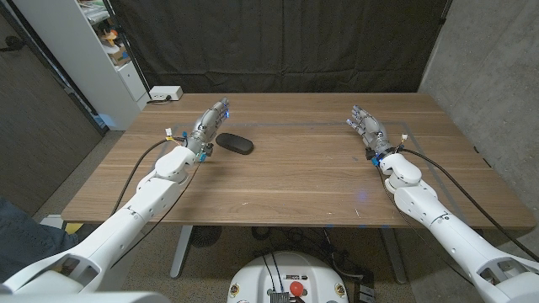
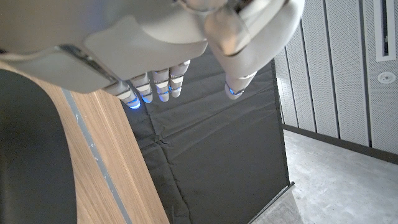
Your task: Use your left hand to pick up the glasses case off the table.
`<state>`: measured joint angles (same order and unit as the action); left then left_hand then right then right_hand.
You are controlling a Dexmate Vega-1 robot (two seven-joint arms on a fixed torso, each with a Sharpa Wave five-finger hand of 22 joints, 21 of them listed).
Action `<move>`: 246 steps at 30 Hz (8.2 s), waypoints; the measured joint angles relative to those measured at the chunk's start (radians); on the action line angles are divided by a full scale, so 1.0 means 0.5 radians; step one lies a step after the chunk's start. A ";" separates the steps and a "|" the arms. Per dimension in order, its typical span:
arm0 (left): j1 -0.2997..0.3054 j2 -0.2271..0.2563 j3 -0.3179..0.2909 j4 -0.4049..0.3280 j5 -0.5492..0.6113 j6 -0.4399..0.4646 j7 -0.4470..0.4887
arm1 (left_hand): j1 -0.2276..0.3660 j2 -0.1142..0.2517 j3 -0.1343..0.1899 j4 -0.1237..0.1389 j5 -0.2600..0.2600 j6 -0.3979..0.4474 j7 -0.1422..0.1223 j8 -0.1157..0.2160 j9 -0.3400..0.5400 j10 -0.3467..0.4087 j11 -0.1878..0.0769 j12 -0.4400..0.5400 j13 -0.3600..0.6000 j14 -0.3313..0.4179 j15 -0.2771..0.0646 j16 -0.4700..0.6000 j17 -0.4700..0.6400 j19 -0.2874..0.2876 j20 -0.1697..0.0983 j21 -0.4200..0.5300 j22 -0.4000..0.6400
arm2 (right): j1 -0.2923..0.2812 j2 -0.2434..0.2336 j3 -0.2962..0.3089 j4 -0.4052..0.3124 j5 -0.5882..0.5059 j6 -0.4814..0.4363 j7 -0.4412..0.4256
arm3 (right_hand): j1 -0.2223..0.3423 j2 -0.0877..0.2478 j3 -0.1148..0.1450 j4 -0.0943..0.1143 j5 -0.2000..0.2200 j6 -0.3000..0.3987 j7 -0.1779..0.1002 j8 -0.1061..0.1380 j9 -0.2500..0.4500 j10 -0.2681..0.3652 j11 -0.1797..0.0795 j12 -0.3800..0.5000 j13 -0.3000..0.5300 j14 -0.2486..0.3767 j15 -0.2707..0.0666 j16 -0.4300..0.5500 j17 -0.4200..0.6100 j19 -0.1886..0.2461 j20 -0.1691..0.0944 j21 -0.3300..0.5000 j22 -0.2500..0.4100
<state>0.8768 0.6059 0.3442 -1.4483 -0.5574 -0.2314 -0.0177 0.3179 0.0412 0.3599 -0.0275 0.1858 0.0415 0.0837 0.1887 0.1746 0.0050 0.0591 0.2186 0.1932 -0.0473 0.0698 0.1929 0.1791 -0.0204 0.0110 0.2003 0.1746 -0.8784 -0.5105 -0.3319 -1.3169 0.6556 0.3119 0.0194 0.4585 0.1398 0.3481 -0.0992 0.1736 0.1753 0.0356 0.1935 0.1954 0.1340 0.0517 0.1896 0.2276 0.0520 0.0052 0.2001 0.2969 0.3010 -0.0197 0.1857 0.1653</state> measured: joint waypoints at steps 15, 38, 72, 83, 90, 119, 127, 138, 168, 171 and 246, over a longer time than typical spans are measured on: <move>0.069 0.120 -0.062 -0.114 0.101 -0.010 0.005 | 0.008 0.008 0.008 -0.008 0.000 0.018 -0.004 0.000 0.000 0.015 0.000 0.000 0.000 0.014 -0.008 0.000 0.000 0.011 0.011 0.000 0.010 | -0.005 -0.015 0.004 -0.036 -0.018 0.000 -0.023 | 0.000 0.000 0.000 0.000 0.000 0.000 0.000 0.000 0.000 0.000 0.000 0.000 -0.009 0.000 0.000 0.000 -0.004 0.000 0.000 0.000 0.000; 0.170 0.242 -0.166 -0.194 0.218 -0.088 -0.016 | 0.018 0.018 0.008 -0.025 0.000 0.036 -0.007 0.000 0.000 0.028 0.000 0.000 0.000 0.040 -0.003 0.000 0.000 0.011 0.011 0.000 0.009 | -0.033 -0.013 -0.005 -0.097 -0.056 -0.003 -0.104 | 0.000 0.000 0.000 0.000 0.000 0.001 0.001 0.000 0.000 0.000 0.000 0.000 -0.019 0.000 0.000 0.000 -0.019 0.000 0.000 0.000 0.000; 0.394 0.409 -0.375 -0.432 0.696 -0.067 0.196 | 0.124 0.050 0.049 -0.100 0.000 0.064 -0.014 0.008 0.000 0.050 -0.022 0.008 0.000 0.076 -0.018 0.000 0.000 0.029 0.014 0.015 0.004 | -0.051 -0.018 -0.006 -0.128 -0.071 0.020 -0.135 | 0.000 0.000 -0.009 -0.009 0.000 0.021 0.000 0.000 -0.009 0.000 0.000 0.000 -0.028 0.000 0.000 0.000 -0.028 0.000 0.000 0.000 0.000; 0.439 0.441 -0.434 -0.506 0.853 0.002 0.223 | 0.160 0.066 0.070 -0.137 0.000 0.064 -0.014 0.008 0.000 0.060 -0.033 0.008 0.000 0.079 -0.014 0.000 0.000 0.037 0.022 0.015 0.004 | -0.051 -0.019 -0.008 -0.127 -0.071 0.020 -0.129 | 0.000 0.000 -0.009 -0.008 0.000 0.021 0.000 0.000 -0.009 0.000 0.000 0.000 -0.027 0.000 0.000 0.000 -0.037 0.000 0.000 0.000 0.000; 0.462 0.460 -0.463 -0.555 0.967 0.052 0.250 | 0.195 0.068 0.085 -0.152 0.000 0.064 -0.014 0.008 0.000 0.060 -0.033 0.008 0.000 0.086 -0.008 0.000 0.000 0.037 0.022 0.015 0.004 | -0.041 -0.021 -0.008 -0.124 -0.071 0.020 -0.124 | 0.000 0.000 -0.009 -0.008 0.000 0.027 -0.005 0.000 -0.009 0.000 0.000 0.000 -0.037 0.000 0.000 0.000 -0.037 0.000 0.000 0.000 0.000; 0.439 0.557 -0.479 -0.671 1.444 0.215 0.232 | 0.325 0.059 0.127 -0.254 0.000 -0.003 -0.049 0.000 0.010 0.048 -0.036 -0.001 0.009 0.078 -0.001 -0.012 0.000 0.018 0.039 -0.002 0.005 | -0.007 0.004 -0.011 -0.094 -0.082 0.016 -0.145 | 0.000 0.000 -0.009 -0.008 0.000 0.033 -0.012 0.000 -0.009 0.000 0.000 0.016 -0.037 0.000 0.000 0.008 -0.046 0.000 0.000 0.000 0.000; 0.426 0.607 -0.477 -0.708 1.559 0.252 0.200 | 0.379 0.042 0.133 -0.277 0.000 -0.030 -0.050 0.000 0.010 0.045 -0.032 -0.001 0.010 0.067 0.011 -0.012 0.000 0.007 0.050 -0.002 0.005 | 0.003 0.016 -0.012 -0.091 -0.087 0.025 -0.162 | 0.000 0.000 -0.009 -0.008 0.000 0.048 -0.009 0.011 -0.009 0.000 0.000 0.016 -0.037 0.000 0.000 0.008 -0.046 0.000 0.000 0.000 0.000; 0.456 0.719 -0.487 -0.798 1.773 0.306 0.151 | 0.443 0.020 0.140 -0.301 0.000 -0.055 -0.075 0.000 0.009 0.037 -0.041 -0.001 0.010 0.071 0.006 -0.012 0.000 0.018 0.061 -0.002 0.005 | 0.013 0.016 -0.011 -0.123 -0.112 0.027 -0.197 | 0.000 0.000 -0.009 -0.008 0.000 0.047 -0.010 0.011 -0.004 0.000 0.000 0.016 -0.047 0.000 0.000 0.008 -0.056 0.000 0.000 0.000 0.000; 0.522 0.832 -0.586 -0.895 2.047 0.339 -0.029 | 0.588 -0.046 0.157 -0.317 0.024 -0.076 -0.096 0.000 0.009 0.037 -0.062 -0.001 0.019 0.090 0.001 -0.011 0.000 0.044 0.071 -0.002 0.005 | 0.050 0.048 -0.027 -0.120 -0.131 0.032 -0.222 | -0.027 0.027 -0.009 -0.008 0.000 0.053 -0.017 0.011 -0.004 0.000 0.000 0.016 -0.046 0.000 0.000 0.008 -0.065 0.000 0.000 0.000 0.000; 0.507 0.839 -0.580 -0.896 2.063 0.346 -0.050 | 0.599 -0.054 0.157 -0.317 0.029 -0.076 -0.096 0.000 0.009 0.038 -0.062 -0.001 0.019 0.092 -0.002 -0.011 0.000 0.044 0.071 -0.002 0.005 | 0.053 0.050 -0.027 -0.115 -0.131 0.033 -0.221 | -0.027 0.027 -0.009 -0.009 0.000 0.061 -0.010 0.011 -0.004 0.000 0.000 0.016 -0.046 0.000 0.000 0.008 -0.065 0.000 0.000 0.000 0.000; 0.168 1.088 -0.232 -0.946 2.549 0.341 -0.448 | 0.815 -0.254 0.124 -0.284 0.065 -0.137 -0.178 -0.001 0.019 -0.008 -0.071 0.008 0.047 0.111 0.011 0.000 0.010 0.079 0.165 -0.002 0.005 | -0.009 0.059 0.031 -0.196 -0.037 0.069 -0.222 | -0.026 0.026 -0.025 -0.008 0.000 0.071 -0.021 0.011 -0.005 0.025 0.004 0.016 -0.045 0.021 0.000 0.023 -0.073 0.014 0.014 0.000 0.000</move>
<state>0.9608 1.1499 0.2284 -1.9215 0.7170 -0.0607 -0.2415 0.7255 -0.0856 0.4219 -0.1696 0.2184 -0.0271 -0.0056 0.1884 0.1839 0.0008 0.0233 0.2227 0.2168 0.0080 0.0752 0.1929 0.1841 0.0192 0.0933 0.1993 0.1772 -0.8829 -0.4810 -0.3162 -1.4147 0.6369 0.3465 -0.0914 0.4453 0.1530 0.3354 -0.1031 0.1735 0.2108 0.0251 0.1990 0.1930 0.1465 0.0536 0.1974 0.2049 0.0627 0.0052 0.2117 0.2602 0.3081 -0.0125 0.1856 0.1651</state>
